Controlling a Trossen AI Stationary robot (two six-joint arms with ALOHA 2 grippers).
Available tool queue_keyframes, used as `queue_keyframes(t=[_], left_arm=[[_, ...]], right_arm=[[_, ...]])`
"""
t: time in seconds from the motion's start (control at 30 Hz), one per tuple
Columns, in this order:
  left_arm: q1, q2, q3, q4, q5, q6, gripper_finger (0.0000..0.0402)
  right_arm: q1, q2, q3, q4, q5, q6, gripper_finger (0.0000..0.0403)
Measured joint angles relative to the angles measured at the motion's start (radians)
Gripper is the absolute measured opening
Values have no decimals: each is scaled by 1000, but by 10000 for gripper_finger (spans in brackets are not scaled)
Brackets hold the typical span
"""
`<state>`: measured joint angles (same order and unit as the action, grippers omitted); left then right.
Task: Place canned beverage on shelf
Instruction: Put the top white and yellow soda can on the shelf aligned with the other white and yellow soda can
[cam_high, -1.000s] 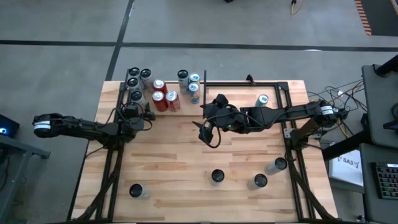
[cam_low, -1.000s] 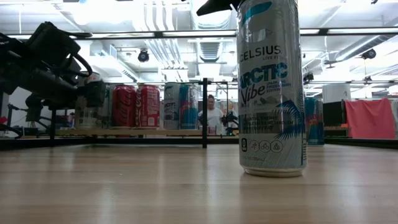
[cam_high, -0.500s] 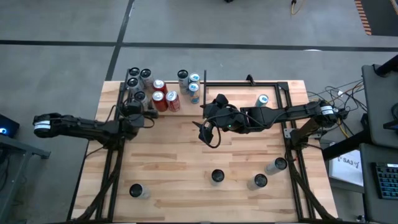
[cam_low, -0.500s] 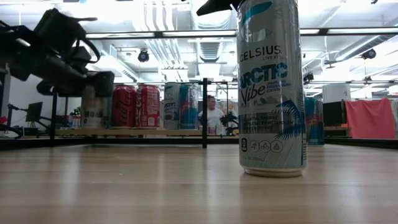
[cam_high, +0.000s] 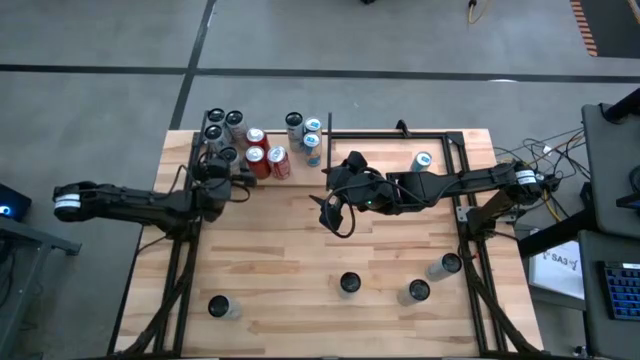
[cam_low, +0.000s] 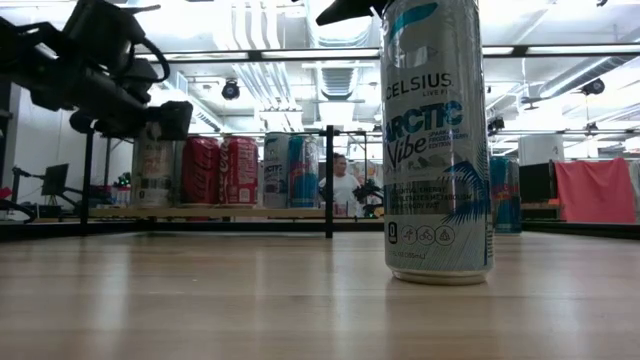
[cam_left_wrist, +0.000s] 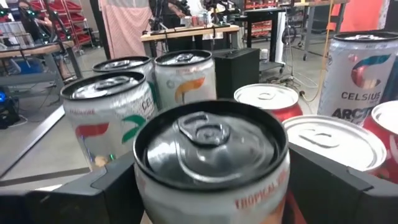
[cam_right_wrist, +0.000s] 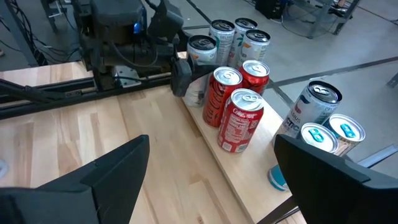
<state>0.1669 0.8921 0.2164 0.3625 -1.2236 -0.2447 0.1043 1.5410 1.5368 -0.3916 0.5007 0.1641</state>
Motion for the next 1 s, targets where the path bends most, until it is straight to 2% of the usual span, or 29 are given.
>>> queue_keyframes(t=[0.4,0.53,0.73,0.83,1.0], left_arm=[[-12,-74,102,-220,1,1,316],[-30,-107,183,-404,3,-28,316],[-84,-121,370,-760,23,-130,316],[-111,-109,468,-916,105,-168,313],[-139,-73,630,-1105,337,-130,280]], right_arm=[[0,0,0,0,-1,19,336],[0,0,0,0,-1,21,336],[1,0,0,0,-1,21,336],[6,-2,0,-2,-2,21,336],[23,-32,0,-66,-3,30,336]])
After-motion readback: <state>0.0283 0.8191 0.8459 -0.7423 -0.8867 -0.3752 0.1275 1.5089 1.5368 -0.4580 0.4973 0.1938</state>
